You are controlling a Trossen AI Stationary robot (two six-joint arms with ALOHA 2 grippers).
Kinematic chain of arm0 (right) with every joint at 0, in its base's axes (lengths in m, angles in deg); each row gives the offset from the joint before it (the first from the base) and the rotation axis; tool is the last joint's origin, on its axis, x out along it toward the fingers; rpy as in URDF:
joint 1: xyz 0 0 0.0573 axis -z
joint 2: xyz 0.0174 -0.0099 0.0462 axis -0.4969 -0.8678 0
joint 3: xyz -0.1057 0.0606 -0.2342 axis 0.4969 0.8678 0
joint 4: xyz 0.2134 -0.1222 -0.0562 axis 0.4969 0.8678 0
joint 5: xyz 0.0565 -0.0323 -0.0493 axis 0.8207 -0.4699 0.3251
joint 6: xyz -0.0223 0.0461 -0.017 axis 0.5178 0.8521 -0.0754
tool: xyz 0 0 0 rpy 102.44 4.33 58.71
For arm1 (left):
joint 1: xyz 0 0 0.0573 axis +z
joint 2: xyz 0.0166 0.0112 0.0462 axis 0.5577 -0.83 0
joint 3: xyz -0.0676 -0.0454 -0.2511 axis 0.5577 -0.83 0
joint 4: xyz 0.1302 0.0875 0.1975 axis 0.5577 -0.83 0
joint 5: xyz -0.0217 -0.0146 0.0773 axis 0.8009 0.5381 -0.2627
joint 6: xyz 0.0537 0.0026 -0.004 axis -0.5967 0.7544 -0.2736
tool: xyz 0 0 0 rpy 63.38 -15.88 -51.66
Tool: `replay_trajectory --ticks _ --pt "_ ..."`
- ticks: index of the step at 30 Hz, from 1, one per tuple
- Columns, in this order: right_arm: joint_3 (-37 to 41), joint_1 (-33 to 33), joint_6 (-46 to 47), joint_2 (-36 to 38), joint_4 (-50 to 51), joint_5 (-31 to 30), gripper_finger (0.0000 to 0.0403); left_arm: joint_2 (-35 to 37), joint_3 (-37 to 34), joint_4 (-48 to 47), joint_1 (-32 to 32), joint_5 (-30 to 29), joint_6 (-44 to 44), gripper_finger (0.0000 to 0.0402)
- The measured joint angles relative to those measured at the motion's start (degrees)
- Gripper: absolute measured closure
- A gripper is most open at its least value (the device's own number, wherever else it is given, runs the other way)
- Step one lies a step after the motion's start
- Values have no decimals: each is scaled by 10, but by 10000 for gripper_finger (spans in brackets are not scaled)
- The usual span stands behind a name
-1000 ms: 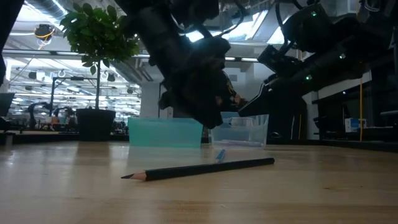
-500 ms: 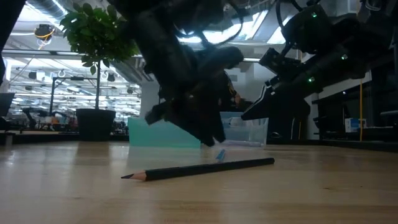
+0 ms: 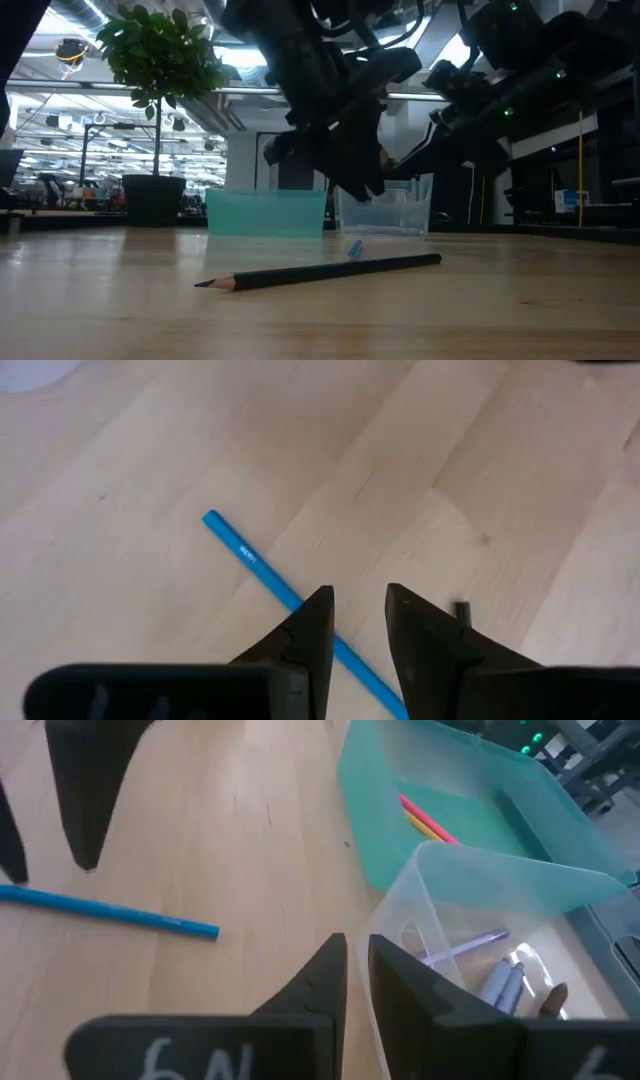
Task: Sort pens & pencils
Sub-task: Put the blue pencil into the blue bin
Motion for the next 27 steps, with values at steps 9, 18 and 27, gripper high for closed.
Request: replay_trajectory --ticks 9,18,27 --pt "0 0 -3 3 4 0 354 -28 3 -48 4 25 85 315" --pt "0 1 -3 3 3 -4 354 -73 42 -58 11 63 82 315" --pt "0 1 -3 3 10 -4 354 -75 108 -135 11 35 30 315"
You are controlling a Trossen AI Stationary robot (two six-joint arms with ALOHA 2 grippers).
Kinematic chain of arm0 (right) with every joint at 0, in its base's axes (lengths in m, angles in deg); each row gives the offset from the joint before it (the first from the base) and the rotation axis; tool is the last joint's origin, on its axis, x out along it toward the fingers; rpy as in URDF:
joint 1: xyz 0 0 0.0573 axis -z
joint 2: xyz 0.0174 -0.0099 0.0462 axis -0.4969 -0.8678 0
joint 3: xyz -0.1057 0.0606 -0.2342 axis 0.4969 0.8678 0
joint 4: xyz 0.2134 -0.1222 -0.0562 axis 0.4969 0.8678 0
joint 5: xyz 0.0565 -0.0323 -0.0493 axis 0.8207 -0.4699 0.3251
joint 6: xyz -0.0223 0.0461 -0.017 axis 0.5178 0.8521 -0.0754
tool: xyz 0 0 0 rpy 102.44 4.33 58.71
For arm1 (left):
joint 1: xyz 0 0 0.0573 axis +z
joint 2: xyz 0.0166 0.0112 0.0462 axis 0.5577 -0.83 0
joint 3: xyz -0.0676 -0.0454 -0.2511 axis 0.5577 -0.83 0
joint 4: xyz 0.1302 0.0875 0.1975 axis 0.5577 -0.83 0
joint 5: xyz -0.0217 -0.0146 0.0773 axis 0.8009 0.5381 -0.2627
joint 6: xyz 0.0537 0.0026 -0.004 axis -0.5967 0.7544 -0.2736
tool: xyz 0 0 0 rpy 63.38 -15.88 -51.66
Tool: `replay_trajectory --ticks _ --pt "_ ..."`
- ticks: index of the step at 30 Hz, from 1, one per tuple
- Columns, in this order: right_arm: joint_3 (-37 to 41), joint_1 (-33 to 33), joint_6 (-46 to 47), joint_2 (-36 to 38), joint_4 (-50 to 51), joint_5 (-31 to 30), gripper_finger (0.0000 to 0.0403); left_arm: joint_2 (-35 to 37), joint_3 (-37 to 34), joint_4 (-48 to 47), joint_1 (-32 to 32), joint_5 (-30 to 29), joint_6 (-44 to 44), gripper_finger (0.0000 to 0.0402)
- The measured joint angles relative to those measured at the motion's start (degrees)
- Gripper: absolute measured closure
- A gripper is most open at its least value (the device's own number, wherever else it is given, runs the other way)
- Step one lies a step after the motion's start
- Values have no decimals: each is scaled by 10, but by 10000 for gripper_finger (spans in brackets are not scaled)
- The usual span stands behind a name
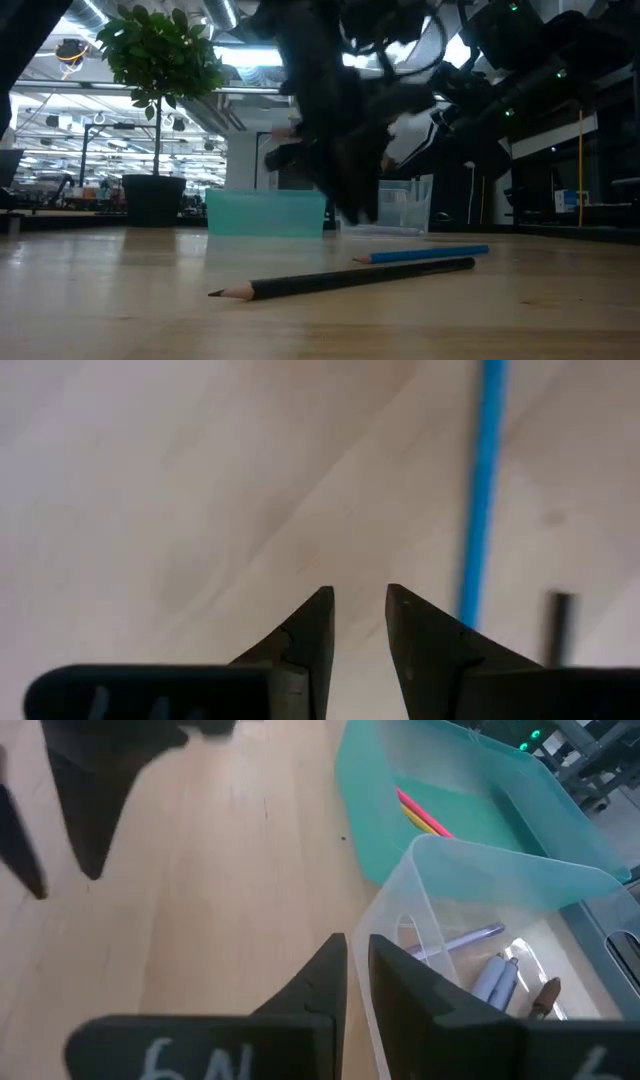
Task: Sort pens & pencils
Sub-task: Put the blue pencil into the blue bin
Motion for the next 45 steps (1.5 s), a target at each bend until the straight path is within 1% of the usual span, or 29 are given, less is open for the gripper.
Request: replay_trajectory --ticks 5,12,16,19,22,24,26,30,38,40,45 --pt "0 0 0 0 5 0 354 0 37 5 -12 -3 -42 315" --pt "0 0 -10 1 7 -2 354 1 38 16 -35 -35 -69 315" --pt "0 0 -13 16 25 -2 354 1 38 43 -41 -50 -82 315" --pt "0 0 -12 41 51 -2 354 -10 38 65 -41 -42 -107 315" --pt "-1 0 2 69 78 -1 354 -28 38 97 -40 -18 -125 315" --pt "-1 0 5 85 92 -1 354 -32 37 87 -40 -15 -129 315" --pt "-1 0 16 103 115 -1 354 -37 38 105 -37 -15 -137 315" --pt "-1 0 20 127 140 0 354 -37 37 102 -32 -15 -144 315" --pt "-1 0 31 140 155 0 354 -37 37 112 -32 -13 -170 314" --pt "-1 0 31 140 155 0 354 -43 38 128 -32 -13 -172 315" --pt "-1 0 31 141 160 0 354 -61 37 130 -32 -13 -186 315"
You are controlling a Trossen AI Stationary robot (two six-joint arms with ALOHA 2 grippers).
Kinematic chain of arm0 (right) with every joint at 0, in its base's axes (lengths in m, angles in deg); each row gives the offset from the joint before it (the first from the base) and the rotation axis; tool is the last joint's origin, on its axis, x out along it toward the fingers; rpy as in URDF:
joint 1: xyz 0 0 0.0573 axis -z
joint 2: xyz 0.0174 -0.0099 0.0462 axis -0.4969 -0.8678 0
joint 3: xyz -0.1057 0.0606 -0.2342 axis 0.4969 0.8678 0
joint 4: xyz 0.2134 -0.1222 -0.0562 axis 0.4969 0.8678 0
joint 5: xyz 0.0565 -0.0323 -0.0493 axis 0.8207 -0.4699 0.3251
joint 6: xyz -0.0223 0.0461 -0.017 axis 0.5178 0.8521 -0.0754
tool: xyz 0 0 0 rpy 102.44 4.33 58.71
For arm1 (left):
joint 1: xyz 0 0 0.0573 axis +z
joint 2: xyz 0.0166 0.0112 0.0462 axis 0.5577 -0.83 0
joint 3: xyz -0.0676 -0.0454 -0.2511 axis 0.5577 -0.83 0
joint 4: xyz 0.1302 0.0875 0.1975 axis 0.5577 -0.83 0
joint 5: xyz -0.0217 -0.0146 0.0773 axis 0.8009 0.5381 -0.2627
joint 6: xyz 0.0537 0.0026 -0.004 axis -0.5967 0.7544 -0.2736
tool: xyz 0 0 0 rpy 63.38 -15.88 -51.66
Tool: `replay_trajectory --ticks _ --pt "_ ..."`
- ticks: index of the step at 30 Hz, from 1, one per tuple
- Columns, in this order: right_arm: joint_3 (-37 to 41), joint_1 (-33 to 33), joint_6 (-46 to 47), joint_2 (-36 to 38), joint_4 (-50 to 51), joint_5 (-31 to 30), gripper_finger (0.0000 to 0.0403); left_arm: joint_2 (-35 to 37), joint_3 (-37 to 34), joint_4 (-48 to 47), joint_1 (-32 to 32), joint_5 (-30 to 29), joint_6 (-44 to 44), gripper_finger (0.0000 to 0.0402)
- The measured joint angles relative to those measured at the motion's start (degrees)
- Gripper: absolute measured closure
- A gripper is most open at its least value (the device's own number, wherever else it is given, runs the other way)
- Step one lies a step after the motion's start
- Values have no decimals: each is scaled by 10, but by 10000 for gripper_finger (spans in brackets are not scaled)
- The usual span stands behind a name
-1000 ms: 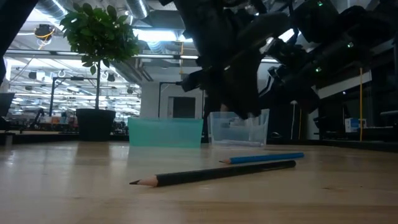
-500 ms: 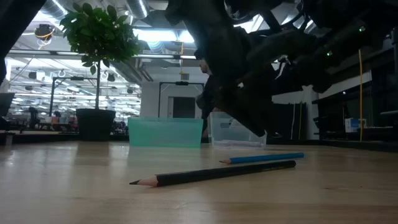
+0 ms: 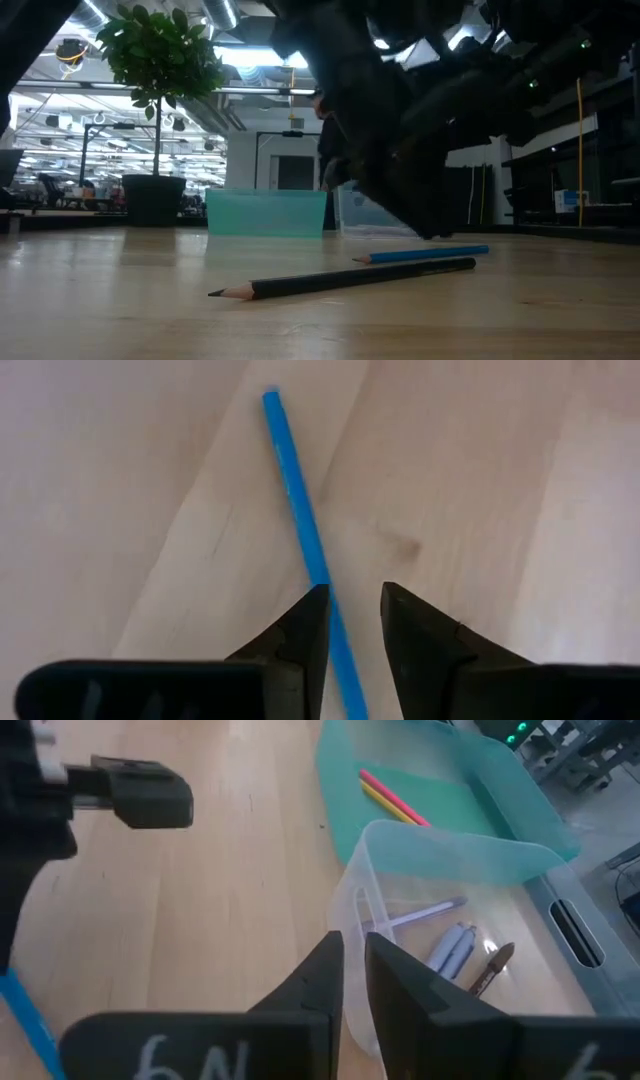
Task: Sort pens & pencils
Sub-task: Put the blue pencil into the blue bin
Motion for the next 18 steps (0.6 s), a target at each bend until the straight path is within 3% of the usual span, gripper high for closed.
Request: replay_trajectory --ticks 18 --pt "0 0 -1 0 3 0 354 -40 4 -13 6 55 -4 315"
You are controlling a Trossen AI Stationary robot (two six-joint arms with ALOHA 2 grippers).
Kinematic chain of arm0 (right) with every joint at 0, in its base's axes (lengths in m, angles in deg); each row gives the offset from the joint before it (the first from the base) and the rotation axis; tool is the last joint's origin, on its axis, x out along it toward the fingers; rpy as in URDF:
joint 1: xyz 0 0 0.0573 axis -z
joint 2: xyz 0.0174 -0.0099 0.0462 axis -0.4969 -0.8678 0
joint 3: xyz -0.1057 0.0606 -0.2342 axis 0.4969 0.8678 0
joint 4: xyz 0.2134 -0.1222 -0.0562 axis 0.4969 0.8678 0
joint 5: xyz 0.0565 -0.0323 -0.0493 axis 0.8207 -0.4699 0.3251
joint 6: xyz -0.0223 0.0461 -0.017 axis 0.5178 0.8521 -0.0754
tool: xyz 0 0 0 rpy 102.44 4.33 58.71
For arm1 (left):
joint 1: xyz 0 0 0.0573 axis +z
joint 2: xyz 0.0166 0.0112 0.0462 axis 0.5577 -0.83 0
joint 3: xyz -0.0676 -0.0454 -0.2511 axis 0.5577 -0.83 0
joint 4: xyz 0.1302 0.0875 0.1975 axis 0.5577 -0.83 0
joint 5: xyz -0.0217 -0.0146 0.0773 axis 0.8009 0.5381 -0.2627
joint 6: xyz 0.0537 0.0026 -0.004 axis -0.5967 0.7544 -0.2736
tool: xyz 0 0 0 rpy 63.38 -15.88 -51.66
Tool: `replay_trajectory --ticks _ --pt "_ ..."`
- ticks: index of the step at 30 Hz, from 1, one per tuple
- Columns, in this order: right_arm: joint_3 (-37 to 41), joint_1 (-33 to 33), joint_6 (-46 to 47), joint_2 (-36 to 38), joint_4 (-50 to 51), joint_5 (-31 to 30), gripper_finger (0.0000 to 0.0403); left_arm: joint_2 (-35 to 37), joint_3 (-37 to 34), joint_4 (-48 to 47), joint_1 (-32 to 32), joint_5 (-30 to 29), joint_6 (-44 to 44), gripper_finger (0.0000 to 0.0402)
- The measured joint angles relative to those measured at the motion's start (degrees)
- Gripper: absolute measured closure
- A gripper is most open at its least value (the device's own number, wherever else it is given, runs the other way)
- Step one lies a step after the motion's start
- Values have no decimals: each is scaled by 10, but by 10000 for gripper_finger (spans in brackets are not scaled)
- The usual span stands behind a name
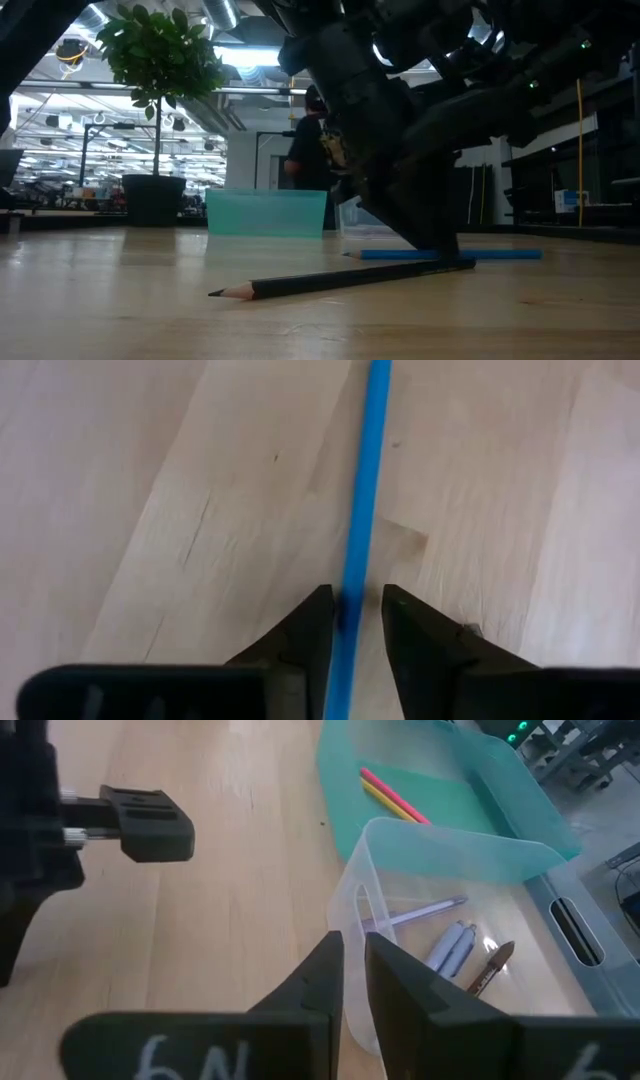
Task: Sort pens & pencils
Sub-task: Put the blue pencil into the blue bin
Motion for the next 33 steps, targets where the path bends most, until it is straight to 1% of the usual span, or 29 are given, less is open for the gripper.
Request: replay_trajectory --ticks 4,7,12,16,21,28,33 --pt "0 0 0 0 2 0 354 0 0 -6 0 3 -14 315" --pt "0 0 0 0 3 0 354 0 0 -15 -2 -1 -52 316" --pt "0 0 0 0 5 0 354 0 0 -21 -9 -16 -83 333" --pt "0 0 0 0 5 0 354 1 0 -33 -10 -13 -85 357" --pt "0 0 0 0 5 0 354 -2 1 -40 -8 17 -86 391" --pt "0 0 0 0 5 0 354 -2 2 -51 -9 29 -86 396" --pt "0 0 1 0 11 0 354 1 4 -90 -11 38 -86 399"
